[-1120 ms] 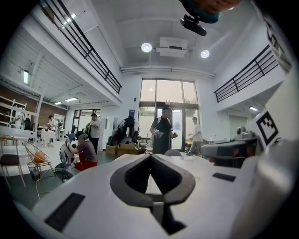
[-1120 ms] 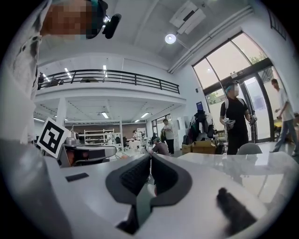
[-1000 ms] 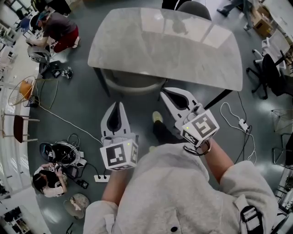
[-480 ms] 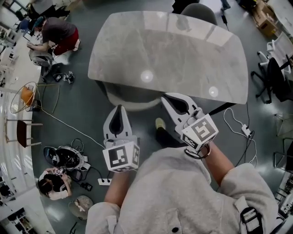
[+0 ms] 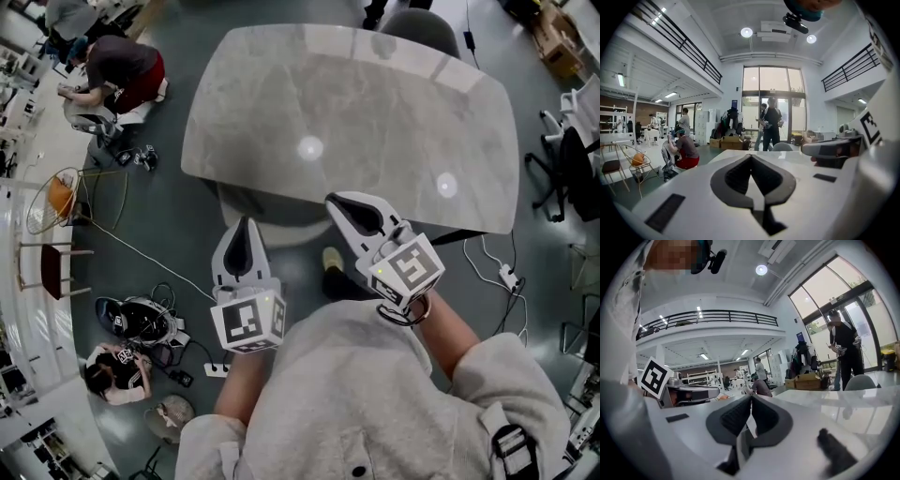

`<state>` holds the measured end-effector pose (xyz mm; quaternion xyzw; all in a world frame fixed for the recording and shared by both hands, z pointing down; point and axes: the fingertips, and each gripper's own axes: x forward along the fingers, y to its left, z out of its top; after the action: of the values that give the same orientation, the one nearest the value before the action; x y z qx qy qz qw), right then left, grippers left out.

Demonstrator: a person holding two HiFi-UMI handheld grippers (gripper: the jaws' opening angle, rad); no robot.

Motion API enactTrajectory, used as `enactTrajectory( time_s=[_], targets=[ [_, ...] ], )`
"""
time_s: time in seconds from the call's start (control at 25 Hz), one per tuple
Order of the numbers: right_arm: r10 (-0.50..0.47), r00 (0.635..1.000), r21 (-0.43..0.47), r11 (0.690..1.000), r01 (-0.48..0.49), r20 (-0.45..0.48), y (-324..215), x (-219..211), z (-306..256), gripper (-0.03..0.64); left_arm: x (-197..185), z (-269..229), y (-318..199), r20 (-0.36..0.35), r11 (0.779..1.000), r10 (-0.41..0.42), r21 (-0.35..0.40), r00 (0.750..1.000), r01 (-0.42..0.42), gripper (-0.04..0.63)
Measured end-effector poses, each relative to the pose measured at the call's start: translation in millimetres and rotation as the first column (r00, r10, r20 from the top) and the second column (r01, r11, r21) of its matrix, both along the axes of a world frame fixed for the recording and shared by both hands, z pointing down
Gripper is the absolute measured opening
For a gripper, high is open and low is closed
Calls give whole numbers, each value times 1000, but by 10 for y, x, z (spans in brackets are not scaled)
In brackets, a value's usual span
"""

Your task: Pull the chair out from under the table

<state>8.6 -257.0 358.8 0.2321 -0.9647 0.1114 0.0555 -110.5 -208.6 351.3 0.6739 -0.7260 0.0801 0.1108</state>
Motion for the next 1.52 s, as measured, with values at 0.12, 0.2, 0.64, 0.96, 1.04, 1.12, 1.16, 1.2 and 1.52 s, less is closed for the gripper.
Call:
enactTrajectory(
  time_s=[0.12, 0.2, 0.64, 0.96, 1.04, 1.12, 1.16, 1.2, 1.52],
  targets=[
    [-19, 1000, -7, 1000, 19, 6, -145, 22, -6, 28, 42, 4, -135, 8, 1000, -6, -14, 1000, 6, 14],
    [-36, 999, -13, 999, 36, 14, -231, -7, -4, 28, 22, 4, -206, 10, 1000, -13, -24, 1000, 13, 14],
    [-71, 997, -58, 996, 71, -11, -362, -209, 141, 28, -181, 163, -271, 8, 997, -15, -73, 1000, 15, 14],
    [-41, 998, -98, 995, 36, -50, -264, -529, 241, 28, -553, 345, -202, -8, 992, 58, -109, 998, -59, 14],
    [-36, 997, -98, 995, 29, -66, -221, -633, 285, 28, -669, 438, -182, -12, 988, 83, -132, 996, -84, 14],
    [-35, 996, -107, 994, 26, -80, -176, -697, 349, 28, -735, 554, -152, -16, 981, 108, -163, 994, -109, 14],
    [-37, 995, -116, 993, 27, -88, -151, -716, 389, 28, -743, 617, -134, -17, 975, 129, -183, 992, -129, 15],
    [-39, 995, -126, 992, 27, -97, -129, -731, 431, 28, -737, 687, -115, -19, 966, 158, -206, 987, -159, 15],
    [-133, 969, -232, 969, 83, -206, 129, -928, 969, 29, -664, 1435, 74, -154, 790, 436, -406, 887, -459, 106]
  ],
)
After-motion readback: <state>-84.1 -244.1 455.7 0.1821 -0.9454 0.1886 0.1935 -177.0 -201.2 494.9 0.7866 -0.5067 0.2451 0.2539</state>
